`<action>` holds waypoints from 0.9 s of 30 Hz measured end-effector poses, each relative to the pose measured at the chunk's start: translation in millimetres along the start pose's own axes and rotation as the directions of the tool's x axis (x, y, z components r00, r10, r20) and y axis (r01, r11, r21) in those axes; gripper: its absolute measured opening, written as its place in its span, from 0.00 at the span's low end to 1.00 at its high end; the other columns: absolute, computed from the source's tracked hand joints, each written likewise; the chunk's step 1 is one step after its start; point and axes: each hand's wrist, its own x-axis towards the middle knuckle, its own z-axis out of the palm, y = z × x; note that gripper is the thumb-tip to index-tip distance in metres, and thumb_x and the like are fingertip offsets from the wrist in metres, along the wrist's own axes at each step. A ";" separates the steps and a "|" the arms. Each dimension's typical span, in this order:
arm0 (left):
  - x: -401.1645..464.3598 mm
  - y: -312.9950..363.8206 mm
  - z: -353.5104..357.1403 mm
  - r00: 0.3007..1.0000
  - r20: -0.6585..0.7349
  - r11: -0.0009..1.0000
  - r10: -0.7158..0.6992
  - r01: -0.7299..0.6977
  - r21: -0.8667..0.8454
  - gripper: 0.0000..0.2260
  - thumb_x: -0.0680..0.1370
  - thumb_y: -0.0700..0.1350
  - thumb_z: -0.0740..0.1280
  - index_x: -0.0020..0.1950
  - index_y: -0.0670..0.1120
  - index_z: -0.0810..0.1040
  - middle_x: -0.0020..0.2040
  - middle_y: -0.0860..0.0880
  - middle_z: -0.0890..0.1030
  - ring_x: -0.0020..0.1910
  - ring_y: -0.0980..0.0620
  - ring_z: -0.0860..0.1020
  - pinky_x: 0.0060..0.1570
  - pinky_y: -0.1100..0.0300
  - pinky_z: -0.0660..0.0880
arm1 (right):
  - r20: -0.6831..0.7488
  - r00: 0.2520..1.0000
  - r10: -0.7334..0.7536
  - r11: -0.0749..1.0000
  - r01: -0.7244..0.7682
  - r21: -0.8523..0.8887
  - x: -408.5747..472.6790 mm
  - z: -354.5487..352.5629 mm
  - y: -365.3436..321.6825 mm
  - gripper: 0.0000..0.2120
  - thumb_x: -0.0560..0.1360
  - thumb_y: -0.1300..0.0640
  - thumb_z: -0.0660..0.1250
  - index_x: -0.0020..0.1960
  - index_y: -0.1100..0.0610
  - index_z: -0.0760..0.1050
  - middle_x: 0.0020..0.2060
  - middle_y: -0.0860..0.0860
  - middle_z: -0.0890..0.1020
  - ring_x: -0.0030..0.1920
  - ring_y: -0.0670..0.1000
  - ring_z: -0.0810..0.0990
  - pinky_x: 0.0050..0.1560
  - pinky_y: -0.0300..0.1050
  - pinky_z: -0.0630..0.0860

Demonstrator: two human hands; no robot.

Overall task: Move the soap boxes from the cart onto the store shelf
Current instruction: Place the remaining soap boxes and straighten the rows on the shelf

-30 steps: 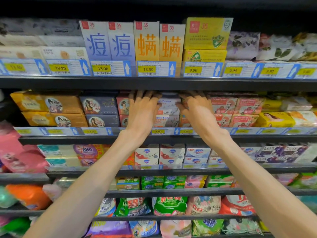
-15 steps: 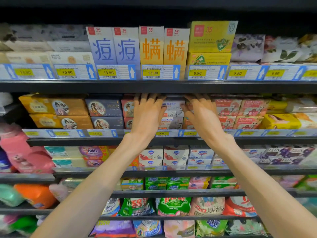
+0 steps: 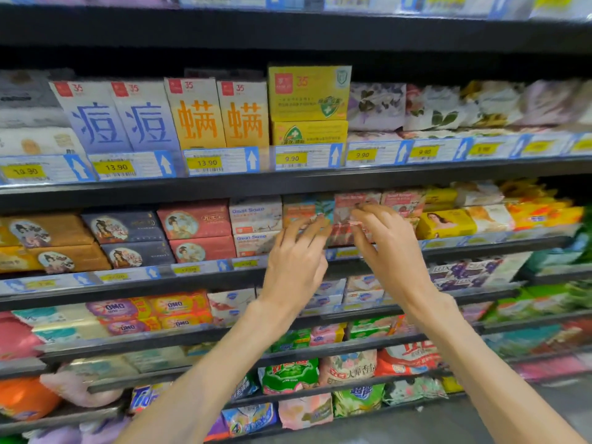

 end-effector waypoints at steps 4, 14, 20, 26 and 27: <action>-2.5 0.1 7.6 0.997 0.012 0.997 -0.070 0.070 0.035 0.22 0.78 0.43 0.66 0.73 0.48 0.73 0.72 0.52 0.75 0.71 0.43 0.69 0.69 0.46 0.70 | -0.023 0.999 -0.036 0.999 0.036 0.027 -9.1 -5.4 17.6 0.12 0.81 0.57 0.63 0.64 0.54 0.77 0.63 0.49 0.79 0.63 0.54 0.76 0.60 0.50 0.72; -9.1 14.3 13.7 0.983 0.026 0.983 -0.181 0.179 0.049 0.20 0.79 0.42 0.63 0.71 0.48 0.75 0.75 0.53 0.72 0.74 0.45 0.67 0.71 0.47 0.69 | 0.029 0.996 -0.079 0.990 0.075 0.116 -27.5 -1.6 52.0 0.14 0.80 0.58 0.63 0.65 0.53 0.77 0.62 0.48 0.79 0.62 0.52 0.76 0.57 0.52 0.73; -8.2 16.0 13.1 0.980 0.044 0.979 -0.196 0.194 0.059 0.20 0.78 0.43 0.65 0.71 0.48 0.75 0.75 0.52 0.72 0.75 0.46 0.67 0.70 0.44 0.70 | 0.042 0.996 -0.074 0.988 0.068 0.136 -25.7 1.6 46.7 0.14 0.80 0.59 0.64 0.64 0.53 0.77 0.63 0.48 0.79 0.63 0.51 0.76 0.61 0.51 0.72; -12.7 2.2 3.6 0.978 -0.108 0.984 -0.177 0.172 -0.050 0.15 0.79 0.40 0.64 0.66 0.46 0.79 0.67 0.49 0.79 0.71 0.48 0.71 0.71 0.49 0.69 | 0.023 0.996 -0.088 0.985 0.083 0.153 -10.3 7.5 35.2 0.14 0.80 0.57 0.64 0.64 0.54 0.77 0.62 0.49 0.80 0.64 0.52 0.75 0.64 0.53 0.72; -11.7 -3.9 -0.7 0.972 -0.151 0.984 -0.177 0.170 -0.058 0.15 0.79 0.39 0.65 0.65 0.45 0.80 0.65 0.49 0.80 0.70 0.47 0.72 0.69 0.48 0.70 | 0.016 0.995 -0.097 0.984 0.093 0.149 -6.2 7.7 32.0 0.14 0.80 0.57 0.64 0.64 0.54 0.77 0.62 0.49 0.80 0.64 0.53 0.75 0.65 0.53 0.72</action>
